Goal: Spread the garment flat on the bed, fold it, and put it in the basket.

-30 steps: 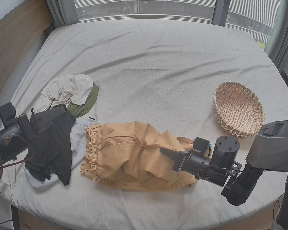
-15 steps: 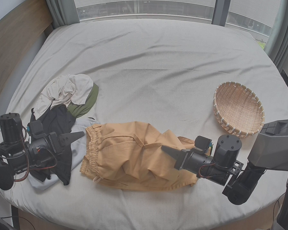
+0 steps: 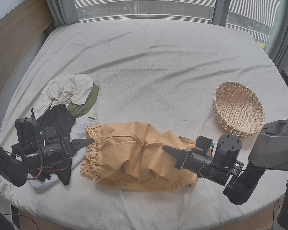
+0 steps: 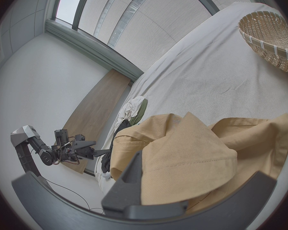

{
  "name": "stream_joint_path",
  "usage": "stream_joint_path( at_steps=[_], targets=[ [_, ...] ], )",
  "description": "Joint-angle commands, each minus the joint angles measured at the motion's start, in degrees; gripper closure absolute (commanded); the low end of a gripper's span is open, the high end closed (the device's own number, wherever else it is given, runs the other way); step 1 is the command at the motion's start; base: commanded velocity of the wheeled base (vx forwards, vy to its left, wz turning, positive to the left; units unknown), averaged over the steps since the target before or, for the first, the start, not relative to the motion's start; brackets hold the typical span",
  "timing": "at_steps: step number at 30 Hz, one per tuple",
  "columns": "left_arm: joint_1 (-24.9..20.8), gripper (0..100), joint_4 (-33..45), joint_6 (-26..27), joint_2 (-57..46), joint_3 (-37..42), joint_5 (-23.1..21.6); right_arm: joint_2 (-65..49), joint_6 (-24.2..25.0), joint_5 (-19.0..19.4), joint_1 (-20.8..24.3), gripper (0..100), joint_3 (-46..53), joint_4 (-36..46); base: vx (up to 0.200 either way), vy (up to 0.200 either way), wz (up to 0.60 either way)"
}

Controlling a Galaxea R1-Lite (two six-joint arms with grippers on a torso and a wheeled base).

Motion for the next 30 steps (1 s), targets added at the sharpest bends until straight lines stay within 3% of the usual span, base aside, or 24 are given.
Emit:
stream_joint_path(
  at_steps=[1, 6, 21, 30],
  targets=[
    [-1.29, 0, -0.16, -0.67, 3.13, -1.41, 0.15, 0.15, 0.07, 0.06, -0.12, 100, -0.22, -0.01, 0.0, 0.0, 0.0],
    [-2.43, 0, -0.16, -6.64, 3.31, -3.69, 0.24, 0.07, 0.16, 0.06, -0.12, 100, -0.22, -0.09, 0.0, 0.0, 0.0],
    [-3.4, 0, -3.94, -7.78, 9.46, -6.94, 0.06, -0.11, 0.16, -0.03, -0.12, 100, -0.04, -0.09, 0.0, 0.0, 0.0],
    [-5.24, 0, -7.63, -17.54, 10.61, -7.91, -0.82, -0.11, 0.16, -0.65, -0.04, 100, -0.13, -0.09, 0.0, 0.0, 0.0]
  ],
)
